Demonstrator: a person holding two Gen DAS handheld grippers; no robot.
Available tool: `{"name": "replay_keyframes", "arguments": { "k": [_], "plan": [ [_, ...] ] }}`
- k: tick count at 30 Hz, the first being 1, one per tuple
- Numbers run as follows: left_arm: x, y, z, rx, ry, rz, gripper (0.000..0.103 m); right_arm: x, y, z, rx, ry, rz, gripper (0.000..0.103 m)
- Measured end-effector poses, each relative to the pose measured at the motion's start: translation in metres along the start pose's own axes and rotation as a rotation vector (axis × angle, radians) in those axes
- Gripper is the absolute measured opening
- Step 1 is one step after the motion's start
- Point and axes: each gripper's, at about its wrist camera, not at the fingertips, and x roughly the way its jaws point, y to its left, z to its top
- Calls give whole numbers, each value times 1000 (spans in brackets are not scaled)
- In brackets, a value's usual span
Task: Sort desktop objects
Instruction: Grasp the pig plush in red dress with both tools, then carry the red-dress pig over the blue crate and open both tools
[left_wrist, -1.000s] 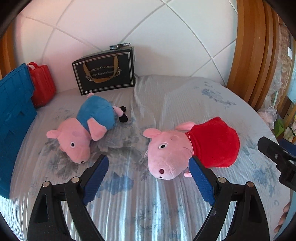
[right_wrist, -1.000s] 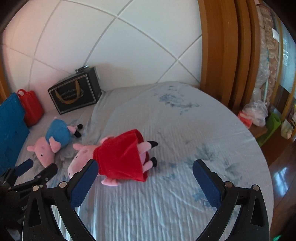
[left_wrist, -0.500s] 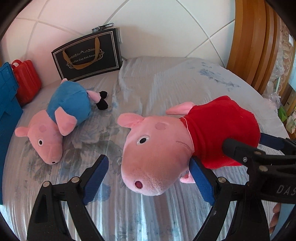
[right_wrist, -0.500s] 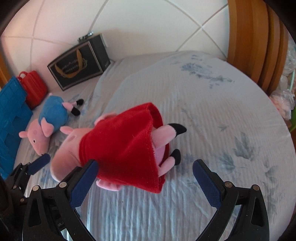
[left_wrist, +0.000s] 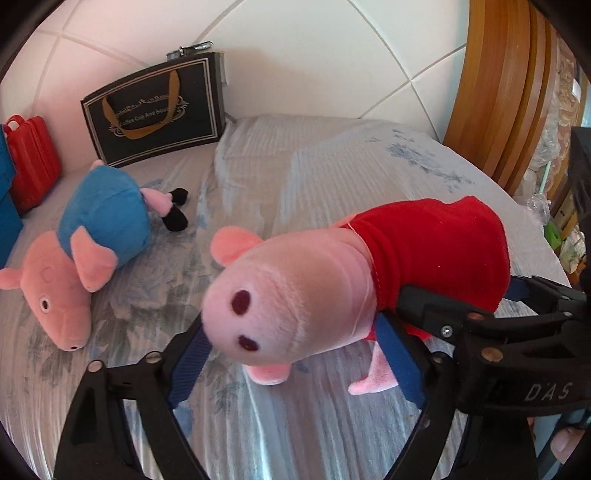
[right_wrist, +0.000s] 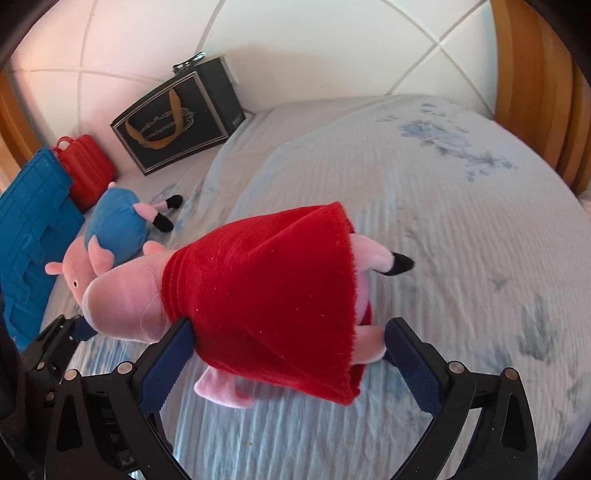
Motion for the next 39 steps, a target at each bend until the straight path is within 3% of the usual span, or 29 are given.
{"name": "replay_keyframes", "arguments": {
  "k": [1,3,6,17,29,39],
  "plan": [
    [0,-1,1,10,-13,7,80,3,0,1,0,9,6,103],
    [-1,-3,2,23,-33,15,75,3,0,2,4,-3,37,86],
    [-4,-5,5,38,-55,28,67,0,5,3,-12,-23,18,78],
    [-41,0,21,49,-110,51,58,-32,16,16,-28,-61,32,60],
    [-124,22,53,43,-229,117,58,-93,64,41,-93,-156,80,57],
    [-235,81,79,-28,-386,252,58,-158,161,81,-231,-275,180,57]
  ]
}}
